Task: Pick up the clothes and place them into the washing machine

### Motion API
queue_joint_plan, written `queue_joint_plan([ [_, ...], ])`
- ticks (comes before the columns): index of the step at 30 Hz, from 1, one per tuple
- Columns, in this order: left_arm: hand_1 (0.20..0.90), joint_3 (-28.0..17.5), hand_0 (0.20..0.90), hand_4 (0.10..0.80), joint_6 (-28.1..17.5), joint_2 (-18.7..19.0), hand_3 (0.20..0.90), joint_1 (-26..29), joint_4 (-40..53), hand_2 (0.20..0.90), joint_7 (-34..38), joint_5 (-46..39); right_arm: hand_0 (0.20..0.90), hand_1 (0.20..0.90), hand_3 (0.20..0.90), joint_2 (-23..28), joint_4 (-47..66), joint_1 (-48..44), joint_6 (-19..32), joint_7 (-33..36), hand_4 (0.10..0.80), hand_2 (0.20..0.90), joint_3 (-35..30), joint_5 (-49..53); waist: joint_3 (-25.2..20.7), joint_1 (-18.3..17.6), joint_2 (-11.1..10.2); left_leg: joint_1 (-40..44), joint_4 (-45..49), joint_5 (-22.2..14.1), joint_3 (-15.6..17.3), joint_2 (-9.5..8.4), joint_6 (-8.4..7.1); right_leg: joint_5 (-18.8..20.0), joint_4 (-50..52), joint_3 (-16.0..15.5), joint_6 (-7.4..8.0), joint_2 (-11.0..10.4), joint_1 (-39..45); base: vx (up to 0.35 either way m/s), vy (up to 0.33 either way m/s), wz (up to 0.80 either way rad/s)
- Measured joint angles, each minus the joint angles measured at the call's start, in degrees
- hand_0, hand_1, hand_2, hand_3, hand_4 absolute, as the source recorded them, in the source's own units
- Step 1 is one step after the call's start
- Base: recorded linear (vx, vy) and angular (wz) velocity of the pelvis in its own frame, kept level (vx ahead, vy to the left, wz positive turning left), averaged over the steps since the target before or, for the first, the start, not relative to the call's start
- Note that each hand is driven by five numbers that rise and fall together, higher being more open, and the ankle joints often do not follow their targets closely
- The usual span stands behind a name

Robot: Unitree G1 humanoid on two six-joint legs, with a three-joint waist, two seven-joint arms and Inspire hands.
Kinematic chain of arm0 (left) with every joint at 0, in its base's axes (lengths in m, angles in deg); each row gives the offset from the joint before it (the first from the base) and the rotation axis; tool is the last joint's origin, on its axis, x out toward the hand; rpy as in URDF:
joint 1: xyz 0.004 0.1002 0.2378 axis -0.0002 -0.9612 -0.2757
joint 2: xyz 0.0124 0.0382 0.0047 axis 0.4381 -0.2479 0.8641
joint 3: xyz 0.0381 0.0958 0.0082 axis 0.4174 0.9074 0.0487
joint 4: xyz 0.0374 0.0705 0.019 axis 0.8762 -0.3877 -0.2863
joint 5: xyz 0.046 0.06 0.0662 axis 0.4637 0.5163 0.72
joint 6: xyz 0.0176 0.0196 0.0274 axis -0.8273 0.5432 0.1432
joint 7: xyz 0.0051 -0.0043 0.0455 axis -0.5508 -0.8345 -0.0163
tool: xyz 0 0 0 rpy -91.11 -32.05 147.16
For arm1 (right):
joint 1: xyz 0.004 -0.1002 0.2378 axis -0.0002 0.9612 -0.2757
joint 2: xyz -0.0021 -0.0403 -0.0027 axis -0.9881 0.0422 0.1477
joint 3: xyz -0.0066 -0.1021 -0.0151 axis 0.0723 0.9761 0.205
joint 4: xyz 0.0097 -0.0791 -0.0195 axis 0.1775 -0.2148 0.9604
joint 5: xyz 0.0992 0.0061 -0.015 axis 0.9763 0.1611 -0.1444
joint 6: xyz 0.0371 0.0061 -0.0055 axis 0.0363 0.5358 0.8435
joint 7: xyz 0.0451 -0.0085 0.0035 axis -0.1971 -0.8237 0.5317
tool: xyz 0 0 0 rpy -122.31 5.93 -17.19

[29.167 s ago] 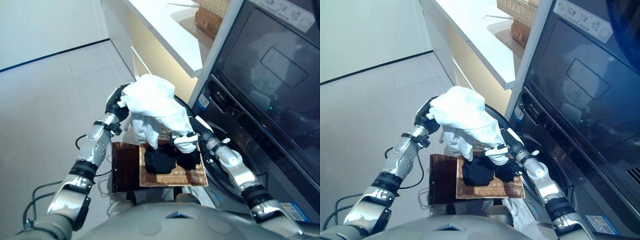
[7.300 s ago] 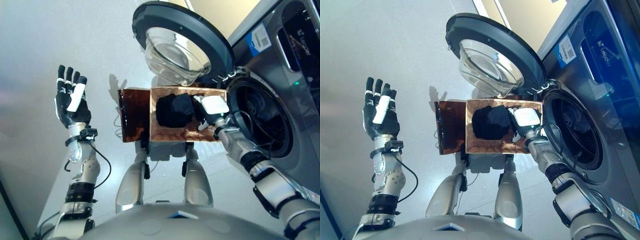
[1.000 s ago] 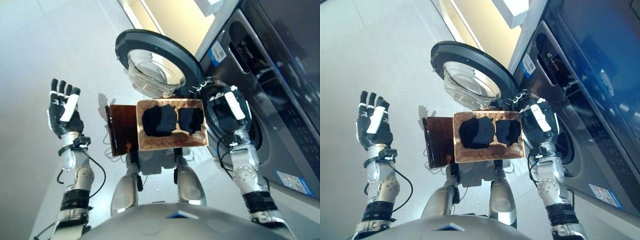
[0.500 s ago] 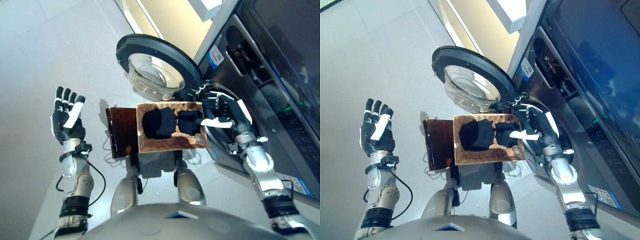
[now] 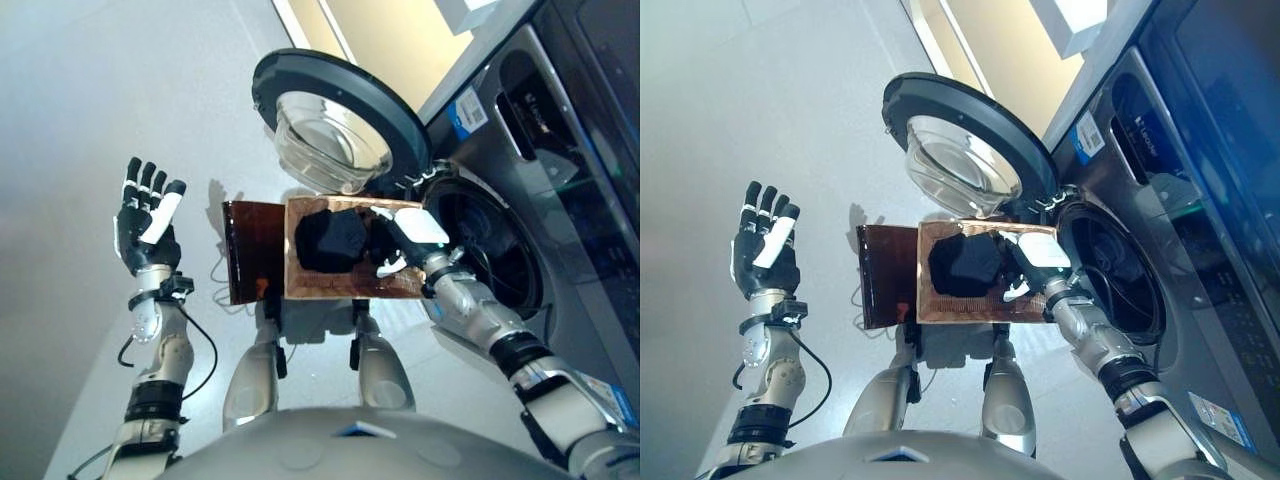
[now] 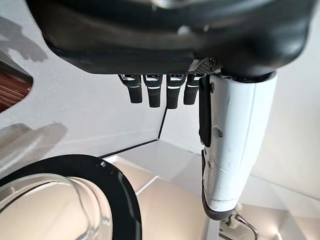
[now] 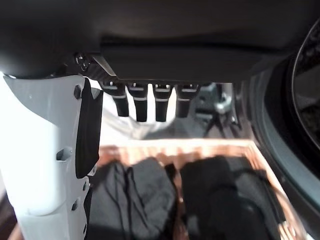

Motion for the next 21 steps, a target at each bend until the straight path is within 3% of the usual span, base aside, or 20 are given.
queue_joint_plan([
  [5,0.900,3.7,0.900,0.800,0.0,0.1,0.900,2.4,0.2,0.900,0.6,-0.1,0.900,0.900,0.900,-4.0,-10.2,-4.3,-2.4,1.9,0.800,0.900,4.1,-0.6,2.2,1.3,1.0,-0.8,0.0,0.2,-0.7,-0.03,-0.03,0.1,0.1,-0.4,0.10,0.0,-0.6,-0.053,0.008,0.03],
  [11,0.900,4.9,0.900,0.800,0.1,0.2,0.900,5.0,0.7,0.900,1.4,-0.2,0.900,0.900,0.900,-7.5,-17.9,-9.1,-5.5,3.8,0.800,0.900,6.0,-1.2,5.5,1.6,2.2,-2.6,0.0,0.6,-1.1,0.00,-0.17,0.2,0.2,-1.2,-0.01,0.0,-2.1,-0.023,0.011,0.06],
  [21,0.900,4.6,0.900,0.800,0.1,1.4,0.900,5.6,0.8,0.900,2.7,-0.2,0.900,0.900,0.900,-8.3,-21.6,-10.1,-7.6,6.9,0.800,0.900,4.7,-1.9,7.2,1.5,2.2,-2.9,0.0,0.6,-1.1,-0.01,-0.22,0.1,0.4,-1.3,-0.08,-0.1,-2.6,-0.004,0.004,0.00],
])
